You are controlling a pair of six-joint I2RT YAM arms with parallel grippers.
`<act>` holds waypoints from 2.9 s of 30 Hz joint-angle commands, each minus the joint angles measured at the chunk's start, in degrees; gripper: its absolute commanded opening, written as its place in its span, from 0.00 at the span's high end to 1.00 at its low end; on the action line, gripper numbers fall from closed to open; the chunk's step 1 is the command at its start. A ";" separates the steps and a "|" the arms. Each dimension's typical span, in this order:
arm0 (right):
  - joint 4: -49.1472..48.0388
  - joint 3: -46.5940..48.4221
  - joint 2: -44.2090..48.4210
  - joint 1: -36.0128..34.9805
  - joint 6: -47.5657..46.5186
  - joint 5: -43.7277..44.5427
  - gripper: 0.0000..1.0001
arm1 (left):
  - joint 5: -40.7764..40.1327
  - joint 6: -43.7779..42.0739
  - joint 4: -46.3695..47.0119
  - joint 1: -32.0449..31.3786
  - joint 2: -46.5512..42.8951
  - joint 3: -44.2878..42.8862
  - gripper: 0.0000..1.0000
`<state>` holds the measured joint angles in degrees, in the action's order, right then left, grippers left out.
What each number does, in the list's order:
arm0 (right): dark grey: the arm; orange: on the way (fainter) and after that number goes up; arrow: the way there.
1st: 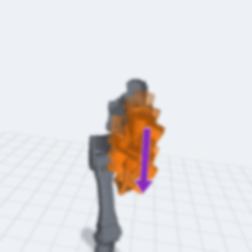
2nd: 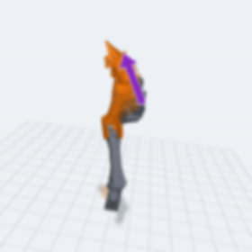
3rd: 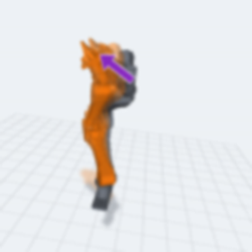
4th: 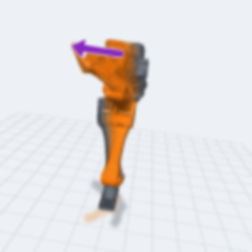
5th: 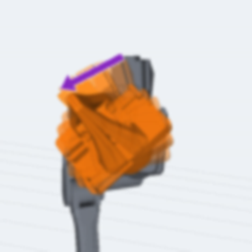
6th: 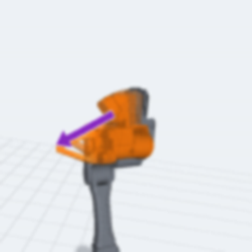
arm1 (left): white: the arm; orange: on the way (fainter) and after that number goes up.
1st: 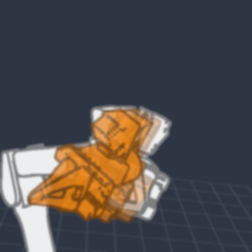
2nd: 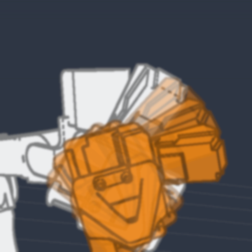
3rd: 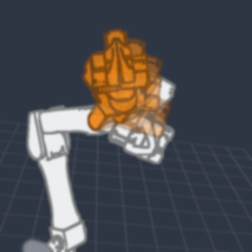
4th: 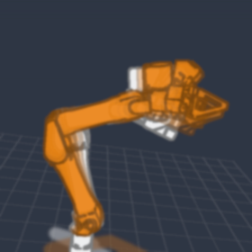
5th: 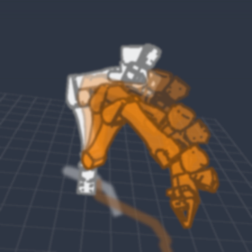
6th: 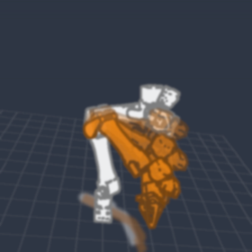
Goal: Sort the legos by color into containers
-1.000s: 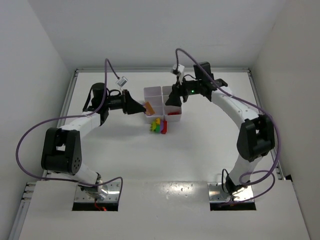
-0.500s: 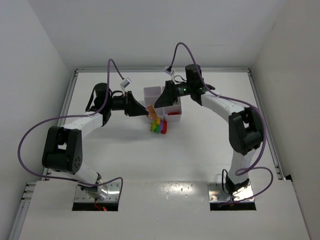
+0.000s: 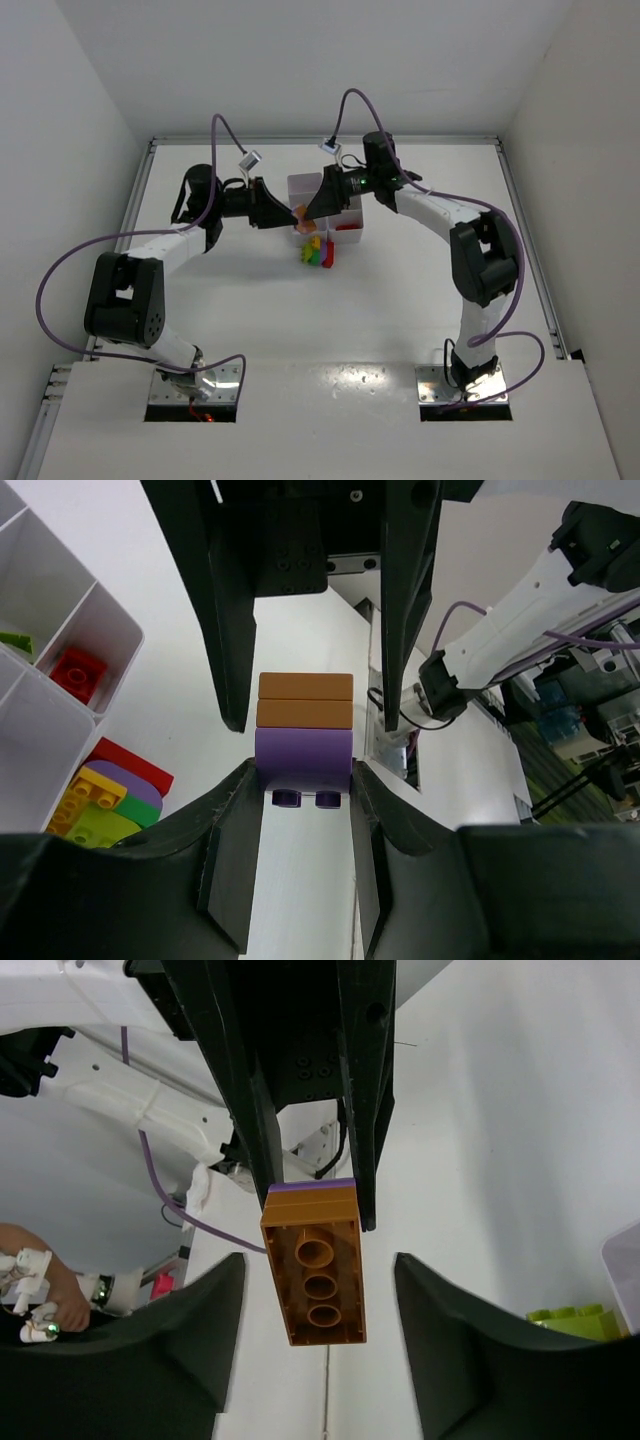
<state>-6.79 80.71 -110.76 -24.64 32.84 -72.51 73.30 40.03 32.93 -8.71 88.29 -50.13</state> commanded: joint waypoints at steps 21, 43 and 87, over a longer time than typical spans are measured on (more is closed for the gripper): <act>-2.71 0.59 3.62 8.03 -1.55 -2.64 0.98 | -0.52 -11.28 -9.97 1.85 -4.26 3.90 0.91; 10.85 10.28 -0.69 -3.92 -28.02 59.14 1.00 | -16.78 -20.34 -20.72 9.24 -12.44 5.13 0.91; -22.83 -1.87 -7.45 -5.68 -11.65 65.48 0.69 | -15.73 -18.50 -17.55 13.02 -9.19 4.60 0.91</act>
<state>-24.80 79.07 -118.17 -29.63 22.06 -8.29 56.31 21.69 12.84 3.53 79.02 -45.10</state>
